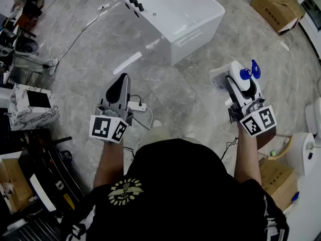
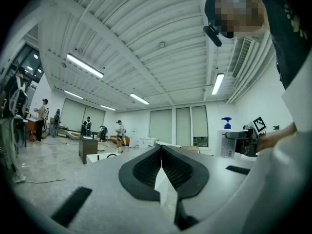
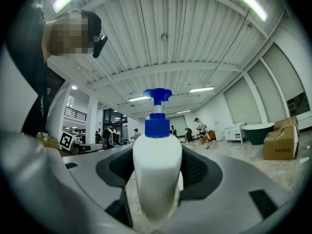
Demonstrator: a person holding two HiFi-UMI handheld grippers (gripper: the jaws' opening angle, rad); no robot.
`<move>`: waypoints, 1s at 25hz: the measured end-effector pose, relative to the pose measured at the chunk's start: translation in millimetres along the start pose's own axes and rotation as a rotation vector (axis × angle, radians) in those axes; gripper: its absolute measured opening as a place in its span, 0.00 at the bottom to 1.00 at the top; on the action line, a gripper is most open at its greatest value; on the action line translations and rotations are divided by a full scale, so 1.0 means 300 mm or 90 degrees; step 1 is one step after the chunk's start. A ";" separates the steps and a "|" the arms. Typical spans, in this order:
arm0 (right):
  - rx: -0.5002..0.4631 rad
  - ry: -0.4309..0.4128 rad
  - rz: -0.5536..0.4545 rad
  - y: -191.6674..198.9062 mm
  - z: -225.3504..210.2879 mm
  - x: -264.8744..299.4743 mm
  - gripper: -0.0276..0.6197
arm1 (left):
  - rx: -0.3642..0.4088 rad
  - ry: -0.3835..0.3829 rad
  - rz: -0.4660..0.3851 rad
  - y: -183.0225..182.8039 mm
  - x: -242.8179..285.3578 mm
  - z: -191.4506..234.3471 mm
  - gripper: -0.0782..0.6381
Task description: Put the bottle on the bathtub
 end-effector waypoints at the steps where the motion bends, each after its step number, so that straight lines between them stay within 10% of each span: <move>1: -0.002 0.004 -0.002 -0.002 0.016 0.029 0.46 | 0.004 -0.001 0.004 -0.005 -0.011 0.029 0.12; 25: 0.005 0.021 -0.022 -0.087 0.268 0.291 0.46 | 0.006 0.039 0.027 -0.094 -0.039 0.438 0.12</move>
Point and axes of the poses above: the fingertips, and each gripper's own axes: x forward along the fingers, z to its left, y out of its underside, the point moved 8 cm from there along -x, backward along the fingers, and after that the axes turned 15 degrees about -x, right-handed, at the moved point
